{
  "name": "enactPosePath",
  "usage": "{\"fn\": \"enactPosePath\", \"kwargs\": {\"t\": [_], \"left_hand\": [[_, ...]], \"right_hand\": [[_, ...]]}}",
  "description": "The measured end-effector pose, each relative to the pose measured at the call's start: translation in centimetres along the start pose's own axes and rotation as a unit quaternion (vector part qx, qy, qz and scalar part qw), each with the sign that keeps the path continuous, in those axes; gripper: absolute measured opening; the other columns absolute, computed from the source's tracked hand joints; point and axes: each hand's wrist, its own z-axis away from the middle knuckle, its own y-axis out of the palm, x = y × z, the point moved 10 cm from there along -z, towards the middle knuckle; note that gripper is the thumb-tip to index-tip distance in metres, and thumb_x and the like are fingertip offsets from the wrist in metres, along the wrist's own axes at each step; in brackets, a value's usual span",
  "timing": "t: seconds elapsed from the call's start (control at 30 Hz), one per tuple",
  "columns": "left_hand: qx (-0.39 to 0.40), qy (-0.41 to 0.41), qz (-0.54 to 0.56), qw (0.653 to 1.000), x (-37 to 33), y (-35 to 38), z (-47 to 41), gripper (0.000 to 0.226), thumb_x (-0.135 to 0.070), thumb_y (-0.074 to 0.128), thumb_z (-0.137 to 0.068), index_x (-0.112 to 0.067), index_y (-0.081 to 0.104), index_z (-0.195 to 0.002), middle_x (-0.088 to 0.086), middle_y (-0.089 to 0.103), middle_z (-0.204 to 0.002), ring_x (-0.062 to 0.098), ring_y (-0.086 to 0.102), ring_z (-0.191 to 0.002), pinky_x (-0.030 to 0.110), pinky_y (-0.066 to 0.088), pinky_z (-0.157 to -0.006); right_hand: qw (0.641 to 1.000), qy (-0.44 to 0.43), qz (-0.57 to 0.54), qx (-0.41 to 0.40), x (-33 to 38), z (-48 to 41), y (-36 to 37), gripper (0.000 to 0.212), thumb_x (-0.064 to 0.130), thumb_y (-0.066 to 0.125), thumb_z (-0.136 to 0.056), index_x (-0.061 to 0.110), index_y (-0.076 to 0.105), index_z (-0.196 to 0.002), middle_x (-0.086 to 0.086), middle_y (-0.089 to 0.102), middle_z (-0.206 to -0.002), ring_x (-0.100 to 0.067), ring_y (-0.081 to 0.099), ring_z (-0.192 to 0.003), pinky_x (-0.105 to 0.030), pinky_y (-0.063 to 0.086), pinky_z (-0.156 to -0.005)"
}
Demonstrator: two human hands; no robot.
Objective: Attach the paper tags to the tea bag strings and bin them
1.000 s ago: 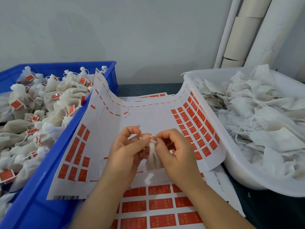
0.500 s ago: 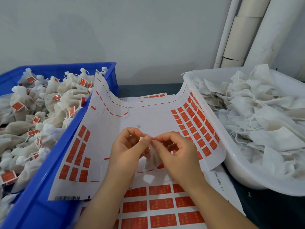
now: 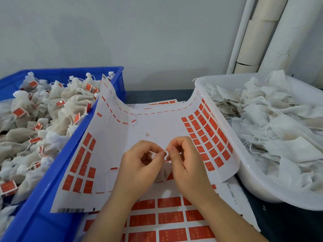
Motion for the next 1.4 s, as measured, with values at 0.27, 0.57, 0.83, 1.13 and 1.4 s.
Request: {"fn": "enactPosePath", "kwargs": {"t": [0.27, 0.57, 0.83, 1.13, 1.4], "left_hand": [[0.015, -0.018, 0.008, 1.0, 0.3, 0.4, 0.1, 0.022, -0.005, 0.058, -0.085, -0.02, 0.064, -0.07, -0.003, 0.062, -0.06, 0.019, 0.062, -0.062, 0.028, 0.056, -0.058], [0.016, -0.015, -0.005, 1.0, 0.4, 0.2, 0.1, 0.024, -0.005, 0.059, -0.084, -0.023, 0.063, -0.068, -0.003, 0.062, -0.062, 0.017, 0.06, -0.06, 0.032, 0.055, -0.055], [0.016, -0.015, -0.023, 1.0, 0.4, 0.3, 0.1, 0.018, -0.016, 0.068, -0.08, -0.03, 0.063, -0.071, -0.01, 0.065, -0.063, 0.013, 0.064, -0.062, 0.022, 0.056, -0.056], [0.036, -0.042, 0.06, 0.997, 0.3, 0.9, 0.2, 0.009, -0.013, 0.064, -0.082, -0.015, 0.068, -0.074, 0.001, 0.066, -0.064, 0.019, 0.065, -0.062, 0.028, 0.057, -0.059], [0.08, -0.056, 0.072, 0.993, 0.4, 2.0, 0.5, 0.014, -0.007, 0.061, -0.084, -0.013, 0.066, -0.072, -0.001, 0.066, -0.061, 0.012, 0.066, -0.058, 0.014, 0.051, -0.052]], "right_hand": [[1.0, 0.005, -0.013, -0.013, 0.0, 0.1, -0.1, 0.007, 0.028, 0.041, -0.093, 0.032, 0.045, -0.088, 0.016, 0.054, -0.082, -0.003, 0.057, -0.083, -0.012, 0.048, -0.069], [0.993, 0.079, -0.084, -0.007, -1.0, -0.1, -0.1, 0.01, 0.02, 0.044, -0.096, 0.023, 0.052, -0.09, 0.009, 0.06, -0.076, -0.003, 0.053, -0.058, -0.015, 0.045, -0.055], [0.985, 0.128, -0.111, -0.014, -2.2, -0.3, -0.3, 0.01, 0.021, 0.046, -0.095, 0.024, 0.053, -0.089, 0.006, 0.066, -0.086, -0.004, 0.062, -0.073, -0.015, 0.051, -0.065], [0.995, 0.093, -0.036, 0.025, -1.5, 0.3, 0.8, 0.013, 0.021, 0.038, -0.098, 0.028, 0.043, -0.087, 0.012, 0.051, -0.075, 0.014, 0.055, -0.074, -0.002, 0.042, -0.056], [0.998, 0.062, -0.01, -0.018, -1.2, 0.4, -0.1, 0.01, 0.036, 0.032, -0.093, 0.031, 0.04, -0.089, 0.011, 0.055, -0.077, 0.001, 0.059, -0.072, -0.012, 0.049, -0.057]]}}
